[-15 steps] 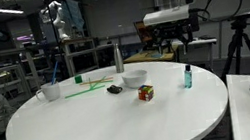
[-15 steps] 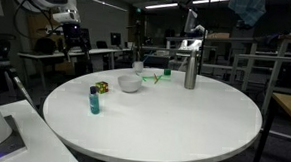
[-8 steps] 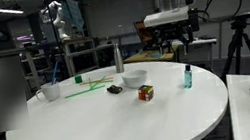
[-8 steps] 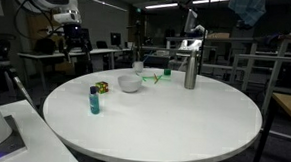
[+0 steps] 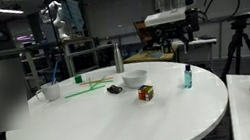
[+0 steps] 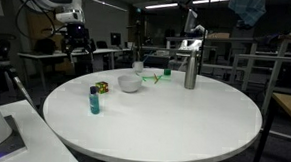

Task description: Put the bottle in the bowl

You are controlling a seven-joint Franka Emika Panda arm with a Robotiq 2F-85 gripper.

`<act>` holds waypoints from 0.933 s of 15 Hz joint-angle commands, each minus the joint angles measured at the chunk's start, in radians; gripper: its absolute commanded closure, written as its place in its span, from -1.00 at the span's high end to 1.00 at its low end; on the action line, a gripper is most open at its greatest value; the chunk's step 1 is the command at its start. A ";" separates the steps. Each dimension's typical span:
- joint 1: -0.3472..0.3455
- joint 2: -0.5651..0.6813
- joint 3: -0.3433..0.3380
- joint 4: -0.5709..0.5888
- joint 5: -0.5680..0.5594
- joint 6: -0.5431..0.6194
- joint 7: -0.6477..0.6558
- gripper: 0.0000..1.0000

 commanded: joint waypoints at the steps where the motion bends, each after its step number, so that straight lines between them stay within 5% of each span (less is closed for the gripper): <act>1: -0.020 0.014 -0.034 0.001 -0.006 -0.007 -0.004 1.00; 14: -0.024 0.099 -0.186 0.000 0.049 0.044 -0.261 1.00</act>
